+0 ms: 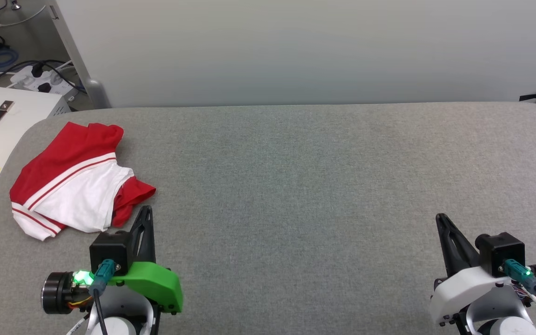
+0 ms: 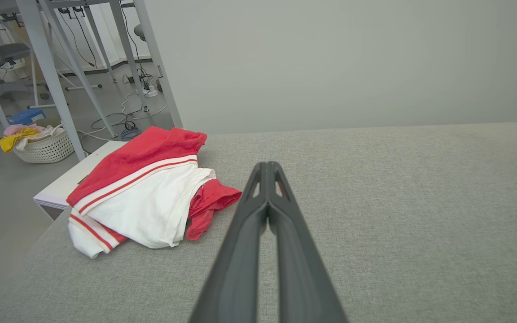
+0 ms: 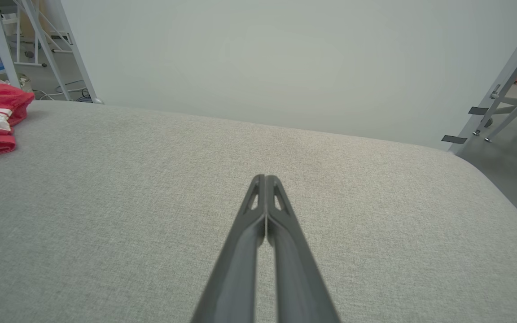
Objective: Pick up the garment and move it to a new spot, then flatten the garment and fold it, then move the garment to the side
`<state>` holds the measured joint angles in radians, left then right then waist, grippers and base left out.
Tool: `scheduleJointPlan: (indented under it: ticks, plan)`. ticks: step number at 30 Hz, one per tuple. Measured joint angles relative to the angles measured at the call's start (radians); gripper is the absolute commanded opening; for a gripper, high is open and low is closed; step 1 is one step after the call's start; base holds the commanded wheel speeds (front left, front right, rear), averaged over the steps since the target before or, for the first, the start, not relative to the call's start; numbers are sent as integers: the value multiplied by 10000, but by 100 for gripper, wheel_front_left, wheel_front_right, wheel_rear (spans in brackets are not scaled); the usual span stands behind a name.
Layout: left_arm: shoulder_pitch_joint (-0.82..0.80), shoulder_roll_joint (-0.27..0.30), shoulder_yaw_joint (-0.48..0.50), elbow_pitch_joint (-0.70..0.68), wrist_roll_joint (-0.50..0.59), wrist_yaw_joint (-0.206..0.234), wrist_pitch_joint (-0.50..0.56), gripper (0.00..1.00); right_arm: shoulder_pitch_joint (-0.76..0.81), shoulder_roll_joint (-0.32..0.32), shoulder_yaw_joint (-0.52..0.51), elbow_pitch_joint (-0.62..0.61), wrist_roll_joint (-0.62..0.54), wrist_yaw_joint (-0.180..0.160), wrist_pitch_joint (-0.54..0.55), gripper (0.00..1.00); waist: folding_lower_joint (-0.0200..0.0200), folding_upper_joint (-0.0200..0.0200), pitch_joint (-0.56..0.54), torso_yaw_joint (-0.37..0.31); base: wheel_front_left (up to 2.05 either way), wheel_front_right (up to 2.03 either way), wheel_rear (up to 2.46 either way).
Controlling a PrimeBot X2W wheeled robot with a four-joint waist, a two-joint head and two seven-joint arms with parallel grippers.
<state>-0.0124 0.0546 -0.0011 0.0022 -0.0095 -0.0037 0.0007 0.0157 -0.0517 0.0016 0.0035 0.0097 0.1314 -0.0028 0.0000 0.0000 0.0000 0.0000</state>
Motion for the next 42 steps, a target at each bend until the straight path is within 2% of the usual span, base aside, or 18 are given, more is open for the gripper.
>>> scheduleJointPlan:
  ticks: [30,31,42]
  plan:
    - [0,0,0,0,0,0,2,0,0,0,0,0,0,0,0,0,0,0,0,0,0,0,0]
    - [-2,0,0,4,-6,0,2,100,2,0,0,2,6,0,0,100,0,0,0,0,0,0,0]
    - [-3,2,-21,94,-71,-4,-82,100,7,0,-2,54,86,0,-48,100,0,0,7,2,0,0,0]
